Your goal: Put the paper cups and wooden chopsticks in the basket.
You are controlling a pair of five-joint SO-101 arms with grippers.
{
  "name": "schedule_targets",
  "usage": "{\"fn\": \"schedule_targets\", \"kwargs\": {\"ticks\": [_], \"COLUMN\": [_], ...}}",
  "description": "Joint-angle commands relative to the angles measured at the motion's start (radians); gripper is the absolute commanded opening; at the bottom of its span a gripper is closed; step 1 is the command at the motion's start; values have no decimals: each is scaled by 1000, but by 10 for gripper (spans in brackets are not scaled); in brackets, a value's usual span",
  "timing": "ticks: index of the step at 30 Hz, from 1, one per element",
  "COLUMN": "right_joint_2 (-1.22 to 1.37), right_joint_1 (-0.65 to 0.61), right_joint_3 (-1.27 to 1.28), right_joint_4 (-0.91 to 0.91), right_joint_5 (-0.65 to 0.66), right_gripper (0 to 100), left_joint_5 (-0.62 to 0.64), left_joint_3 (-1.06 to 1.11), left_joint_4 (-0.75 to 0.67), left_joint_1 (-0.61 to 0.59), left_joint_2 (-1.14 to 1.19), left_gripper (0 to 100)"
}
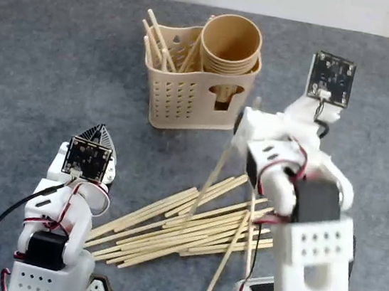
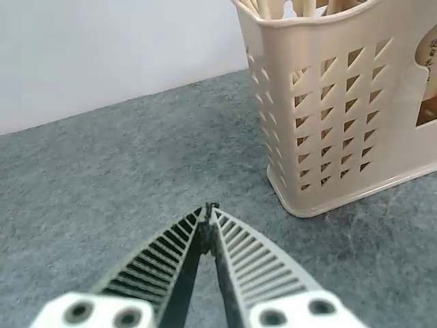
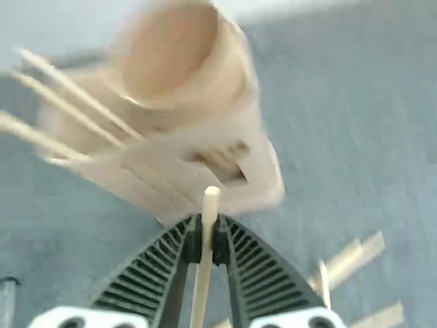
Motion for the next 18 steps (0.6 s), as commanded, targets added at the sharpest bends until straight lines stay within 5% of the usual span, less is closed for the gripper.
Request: {"fn": "schedule_targets", "kwargs": {"ticks": [1, 18], "right_joint_2": [-90, -148], "right_joint_1": [-44, -71], "right_joint_3": [-54, -54], "right_joint_4": [-143, -751], "right_joint_5": [101, 247], "right_gripper": [6, 6], "left_joint_5": [-2, -2], "left_joint_3": [-19, -18], "left_joint_4": [-23, -23], "left_joint_1": [-5, -4], "left_joint_2": [-7, -7], "left_gripper": [11, 11]}}
